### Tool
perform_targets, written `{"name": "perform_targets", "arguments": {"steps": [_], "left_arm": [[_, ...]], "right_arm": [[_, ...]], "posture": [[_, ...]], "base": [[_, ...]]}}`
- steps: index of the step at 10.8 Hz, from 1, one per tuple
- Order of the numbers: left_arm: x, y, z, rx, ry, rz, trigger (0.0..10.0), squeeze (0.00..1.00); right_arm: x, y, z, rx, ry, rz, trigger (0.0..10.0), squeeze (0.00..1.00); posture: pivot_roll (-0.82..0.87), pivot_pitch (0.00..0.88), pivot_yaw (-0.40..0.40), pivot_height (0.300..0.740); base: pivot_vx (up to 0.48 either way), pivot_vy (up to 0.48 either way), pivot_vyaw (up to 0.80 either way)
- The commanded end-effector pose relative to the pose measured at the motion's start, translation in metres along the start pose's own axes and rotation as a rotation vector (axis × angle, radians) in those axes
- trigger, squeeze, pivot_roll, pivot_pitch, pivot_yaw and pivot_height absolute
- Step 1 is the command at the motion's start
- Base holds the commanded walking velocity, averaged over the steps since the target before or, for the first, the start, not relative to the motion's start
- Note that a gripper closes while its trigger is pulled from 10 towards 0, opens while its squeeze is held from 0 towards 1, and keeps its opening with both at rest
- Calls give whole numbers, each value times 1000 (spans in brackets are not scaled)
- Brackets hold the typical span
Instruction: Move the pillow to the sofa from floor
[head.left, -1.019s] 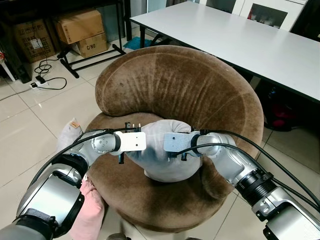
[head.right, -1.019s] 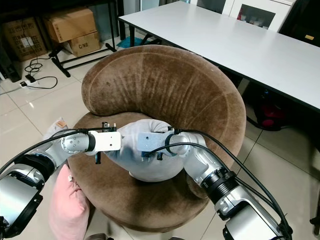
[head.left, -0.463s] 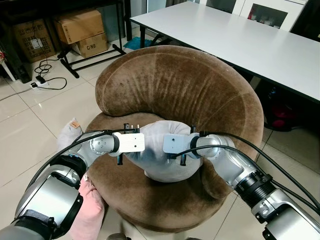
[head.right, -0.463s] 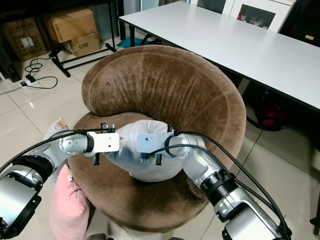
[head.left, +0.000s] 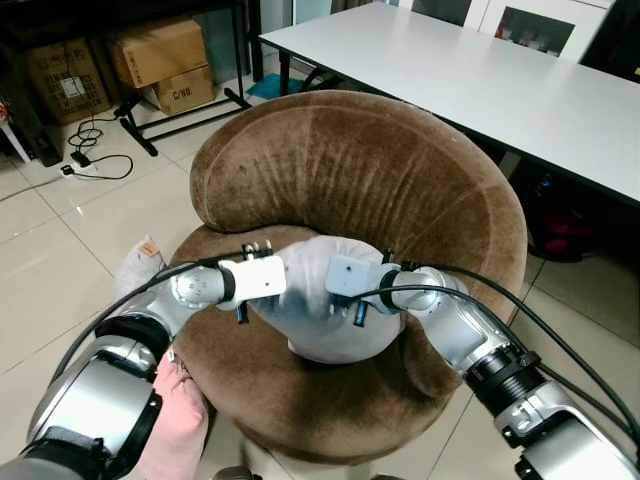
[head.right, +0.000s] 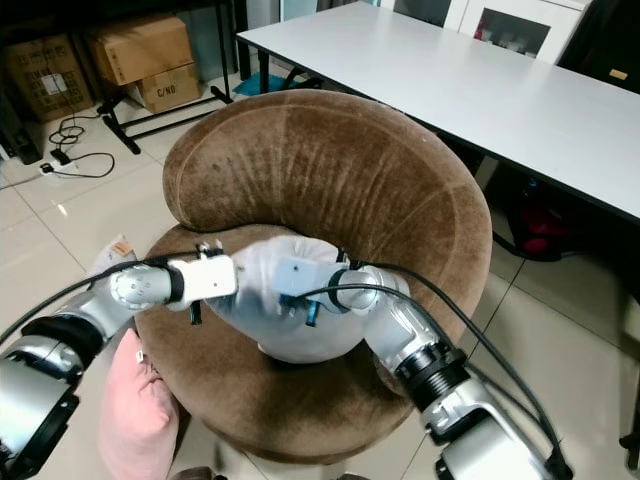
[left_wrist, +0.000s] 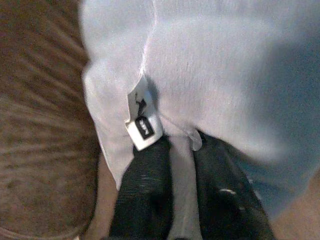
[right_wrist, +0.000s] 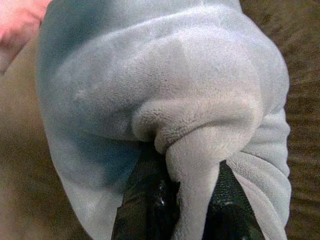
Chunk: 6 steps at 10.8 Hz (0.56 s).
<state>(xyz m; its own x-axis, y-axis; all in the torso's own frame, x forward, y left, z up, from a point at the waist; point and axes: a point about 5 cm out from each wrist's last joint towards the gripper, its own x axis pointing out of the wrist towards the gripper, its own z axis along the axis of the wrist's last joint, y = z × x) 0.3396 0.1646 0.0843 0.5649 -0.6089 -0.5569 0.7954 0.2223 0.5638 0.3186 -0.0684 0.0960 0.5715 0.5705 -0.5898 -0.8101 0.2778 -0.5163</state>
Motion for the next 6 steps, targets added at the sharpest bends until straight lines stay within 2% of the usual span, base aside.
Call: {"name": "perform_targets", "arguments": {"steps": [1,2,3,4,5,6], "left_arm": [[-4,11,16,-18,-132,60,10000,1000],[-13,18,19,-63,-195,122,10000,1000],[-32,18,20,-96,-252,180,10000,1000],[-44,14,19,-109,-264,202,10000,1000],[-76,11,19,-153,-279,307,10000,1000],[-99,8,19,-178,-264,358,10000,1000]], "right_arm": [[3,1,9,96,-68,-36,0,0],[4,0,15,189,-107,-53,0,0],[5,-3,23,293,-156,-70,0,0],[6,-4,27,350,-179,-67,0,0],[9,-5,34,425,-225,-36,0,0],[11,-6,38,441,-242,-21,0,0]], "posture": [[-45,0,-41,740],[-45,0,-40,740],[-35,0,-48,740],[-30,0,-51,740],[-12,0,-63,740],[3,0,-73,740]], "base": [[0,0,0],[0,0,0],[0,0,0],[0,0,0],[0,0,0],[0,0,0]]}}
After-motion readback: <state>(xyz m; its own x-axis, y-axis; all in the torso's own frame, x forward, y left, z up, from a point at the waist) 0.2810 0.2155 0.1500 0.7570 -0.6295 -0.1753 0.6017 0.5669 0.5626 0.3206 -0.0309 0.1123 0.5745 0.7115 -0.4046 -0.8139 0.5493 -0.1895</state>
